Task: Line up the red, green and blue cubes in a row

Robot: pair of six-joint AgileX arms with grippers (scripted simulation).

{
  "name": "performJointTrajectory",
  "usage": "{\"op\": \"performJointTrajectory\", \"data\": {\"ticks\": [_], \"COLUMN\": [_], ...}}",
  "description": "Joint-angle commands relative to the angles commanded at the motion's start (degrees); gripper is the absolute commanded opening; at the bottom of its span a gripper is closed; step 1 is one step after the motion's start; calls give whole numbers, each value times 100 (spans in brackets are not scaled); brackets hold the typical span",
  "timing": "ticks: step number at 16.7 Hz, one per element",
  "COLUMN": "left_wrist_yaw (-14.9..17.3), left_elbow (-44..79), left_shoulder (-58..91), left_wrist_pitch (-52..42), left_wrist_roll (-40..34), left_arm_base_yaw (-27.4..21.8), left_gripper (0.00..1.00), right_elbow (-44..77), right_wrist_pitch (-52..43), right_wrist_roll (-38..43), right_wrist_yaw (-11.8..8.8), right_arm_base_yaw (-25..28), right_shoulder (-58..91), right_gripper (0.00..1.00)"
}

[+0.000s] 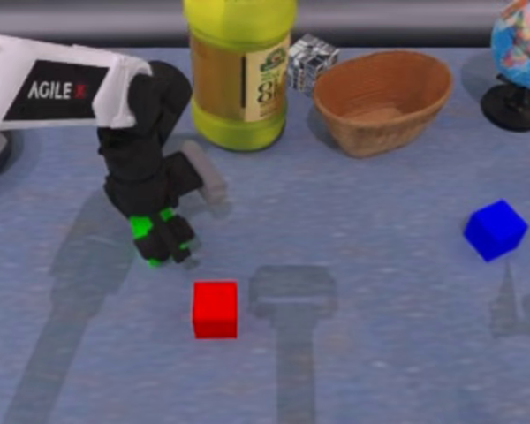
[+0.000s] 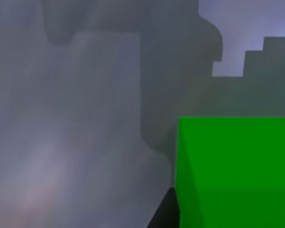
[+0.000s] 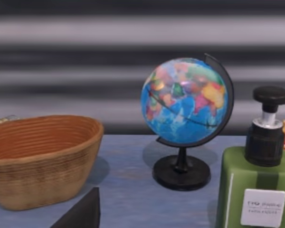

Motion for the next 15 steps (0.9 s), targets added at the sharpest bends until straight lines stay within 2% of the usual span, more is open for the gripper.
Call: {"op": "performJointTrajectory", "data": {"ticks": [3,9,15], "left_wrist_yaw": [2,-5,-7], "left_elbow": [135,708,748], "left_shoulder": [-87,-553,-552], "left_wrist_pitch": [-229,-1267,-1320], "left_wrist_roll": [-12,-14,15], "left_arm_base_yaw": [31,106,-13], "left_gripper": [0,0,0], "right_elbow": [0,0,0], "right_wrist_pitch": [0,0,0], "right_wrist_roll": [0,0,0], "right_wrist_yaw": [0,0,0], "right_arm_base_yaw": [0,0,0], "right_shoulder": [0,0,0], "right_gripper": [100,100,100]}}
